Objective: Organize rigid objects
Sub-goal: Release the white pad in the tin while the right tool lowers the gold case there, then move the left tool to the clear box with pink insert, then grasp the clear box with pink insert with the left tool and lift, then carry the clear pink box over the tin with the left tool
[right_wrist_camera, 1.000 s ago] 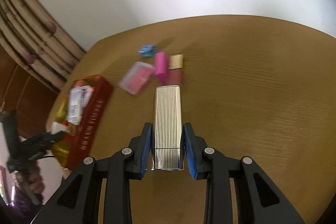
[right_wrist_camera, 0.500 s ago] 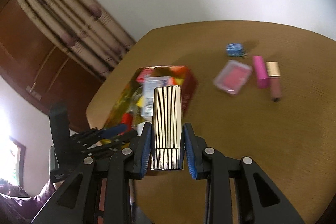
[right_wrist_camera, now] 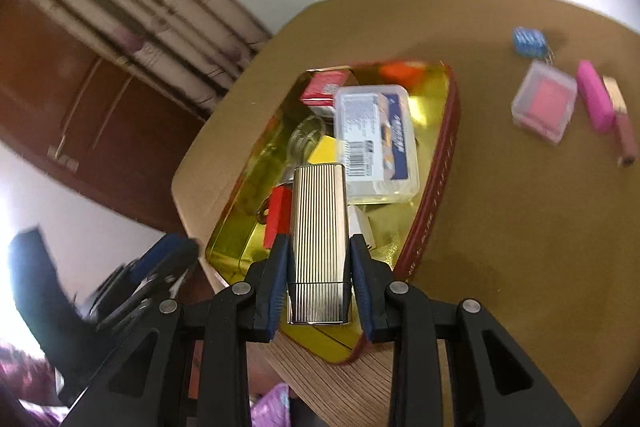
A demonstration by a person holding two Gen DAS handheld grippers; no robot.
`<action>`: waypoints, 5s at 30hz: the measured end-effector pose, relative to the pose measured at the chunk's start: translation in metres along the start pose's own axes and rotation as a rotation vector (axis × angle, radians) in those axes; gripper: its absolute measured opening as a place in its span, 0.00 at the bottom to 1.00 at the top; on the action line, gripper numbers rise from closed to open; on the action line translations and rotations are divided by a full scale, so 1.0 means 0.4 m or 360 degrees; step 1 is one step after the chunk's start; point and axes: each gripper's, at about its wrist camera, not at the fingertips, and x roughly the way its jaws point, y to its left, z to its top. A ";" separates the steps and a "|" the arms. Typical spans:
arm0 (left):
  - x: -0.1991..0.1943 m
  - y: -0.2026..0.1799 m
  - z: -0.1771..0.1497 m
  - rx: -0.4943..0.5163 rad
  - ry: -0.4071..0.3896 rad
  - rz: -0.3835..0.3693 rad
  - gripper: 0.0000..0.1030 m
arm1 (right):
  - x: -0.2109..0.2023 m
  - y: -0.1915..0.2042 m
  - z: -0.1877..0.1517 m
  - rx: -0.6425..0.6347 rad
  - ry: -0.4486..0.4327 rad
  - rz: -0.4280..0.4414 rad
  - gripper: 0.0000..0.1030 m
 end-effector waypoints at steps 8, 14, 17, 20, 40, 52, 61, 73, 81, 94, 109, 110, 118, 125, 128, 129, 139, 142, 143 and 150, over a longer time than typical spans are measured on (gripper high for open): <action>0.016 0.029 -0.004 0.0002 0.0036 -0.0069 0.33 | 0.043 0.007 -0.006 0.0108 -0.0054 -0.0148 0.29; 0.027 0.025 -0.006 0.0012 0.0059 -0.0083 0.33 | 0.022 0.024 -0.002 0.0047 -0.0109 -0.0245 0.39; 0.030 0.026 -0.008 0.0006 0.0059 -0.0076 0.33 | -0.008 0.019 -0.002 0.0024 -0.0179 -0.0241 0.39; 0.034 0.024 -0.010 0.0004 0.0056 -0.0077 0.33 | -0.055 -0.006 -0.008 -0.0019 -0.0268 -0.0335 0.41; -0.053 -0.349 0.054 0.0531 0.0174 -0.0725 0.33 | -0.328 -0.533 -0.177 0.0064 -0.0472 -0.1238 0.68; 0.221 -0.712 0.213 0.0815 0.0325 -0.0624 0.34 | -0.405 -0.562 -0.219 0.0133 -0.0620 -0.0879 0.81; 0.387 -0.748 0.221 0.0914 0.0438 -0.0413 0.34 | -0.403 -0.572 -0.211 0.0169 -0.0636 -0.0728 0.84; 0.464 -0.742 0.226 0.0970 0.0482 -0.0438 0.35 | -0.395 -0.568 -0.211 0.0158 -0.0595 -0.0697 0.86; 0.491 -0.724 0.244 0.0951 0.0536 -0.0441 0.37 | -0.391 -0.571 -0.210 0.0161 -0.0569 -0.0695 0.88; 0.505 -0.719 0.235 0.1056 0.0533 -0.0374 0.51 | -0.395 -0.577 -0.214 0.0179 -0.0542 -0.0674 0.90; 0.587 -0.699 0.249 0.0996 0.0665 -0.0350 0.57 | -0.405 -0.592 -0.219 0.0214 -0.0534 -0.0634 0.90; 0.597 -0.714 0.257 0.1004 0.0688 -0.0364 0.57 | -0.404 -0.592 -0.219 0.0215 -0.0533 -0.0634 0.90; 0.603 -0.693 0.255 0.0911 0.0648 -0.0456 0.24 | -0.397 -0.588 -0.221 0.0199 -0.0524 -0.0630 0.92; 0.533 -0.648 0.219 0.0840 0.0497 -0.0480 0.24 | -0.384 -0.587 -0.214 0.0192 -0.0509 -0.0645 0.93; 0.476 -0.630 0.209 0.0794 0.0467 -0.0521 0.24 | -0.378 -0.586 -0.212 0.0188 -0.0503 -0.0657 0.93; 0.447 -0.621 0.201 0.0773 0.0450 -0.0535 0.24 | -0.375 -0.586 -0.212 0.0186 -0.0499 -0.0663 0.93; 0.239 -0.461 0.126 0.0573 0.0397 -0.0680 0.24 | -0.373 -0.560 -0.193 0.0140 -0.0494 -0.0635 0.93; 0.197 -0.398 0.125 0.0521 0.0387 -0.0682 0.24 | -0.358 -0.516 -0.147 0.0048 -0.0469 -0.0653 0.90; 0.177 -0.383 0.132 0.0510 0.0375 -0.0669 0.24 | -0.347 -0.497 -0.128 -0.0004 -0.0461 -0.0656 0.88; 0.089 -0.264 0.139 0.0393 0.0311 -0.0619 0.24 | -0.234 -0.459 -0.017 -0.0130 -0.0337 -0.0719 0.64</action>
